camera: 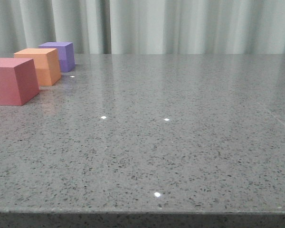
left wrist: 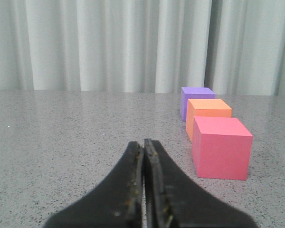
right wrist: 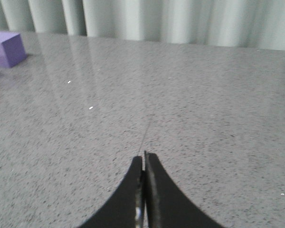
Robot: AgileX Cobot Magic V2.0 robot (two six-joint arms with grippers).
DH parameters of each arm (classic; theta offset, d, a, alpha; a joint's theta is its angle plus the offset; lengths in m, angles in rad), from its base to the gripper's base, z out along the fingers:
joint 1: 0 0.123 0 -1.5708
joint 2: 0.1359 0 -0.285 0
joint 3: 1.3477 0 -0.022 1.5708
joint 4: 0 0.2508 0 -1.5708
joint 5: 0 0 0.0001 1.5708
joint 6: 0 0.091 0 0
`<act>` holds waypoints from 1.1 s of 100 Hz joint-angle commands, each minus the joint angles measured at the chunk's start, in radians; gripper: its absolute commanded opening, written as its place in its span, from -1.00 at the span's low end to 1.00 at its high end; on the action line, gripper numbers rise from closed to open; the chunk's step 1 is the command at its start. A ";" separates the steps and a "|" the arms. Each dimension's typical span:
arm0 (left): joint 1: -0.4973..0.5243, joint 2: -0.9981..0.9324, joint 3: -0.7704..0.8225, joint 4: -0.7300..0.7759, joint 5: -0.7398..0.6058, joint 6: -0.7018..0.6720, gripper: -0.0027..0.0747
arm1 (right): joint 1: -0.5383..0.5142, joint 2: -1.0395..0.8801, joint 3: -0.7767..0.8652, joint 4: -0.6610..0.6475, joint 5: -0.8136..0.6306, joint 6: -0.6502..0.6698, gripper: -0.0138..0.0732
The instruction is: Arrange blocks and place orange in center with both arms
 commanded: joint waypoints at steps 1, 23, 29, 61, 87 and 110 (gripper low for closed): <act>0.002 -0.037 0.041 -0.003 -0.082 -0.003 -0.98 | -0.059 -0.046 -0.008 0.071 -0.106 -0.082 -0.94; 0.002 -0.037 0.041 -0.003 -0.082 -0.003 -0.98 | -0.199 -0.204 0.062 0.220 -0.164 -0.197 -0.94; 0.002 -0.037 0.041 -0.003 -0.082 -0.003 -0.98 | -0.232 -0.251 0.088 0.260 -0.170 -0.205 -0.94; 0.002 -0.037 0.041 -0.003 -0.082 -0.003 -0.98 | -0.278 -0.420 0.254 0.290 -0.223 -0.205 -0.94; 0.002 -0.037 0.041 -0.003 -0.082 -0.003 -0.98 | -0.278 -0.418 0.322 0.274 -0.304 -0.205 -0.94; 0.002 -0.037 0.041 -0.003 -0.082 -0.003 -0.98 | -0.278 -0.418 0.322 0.271 -0.303 -0.205 -0.94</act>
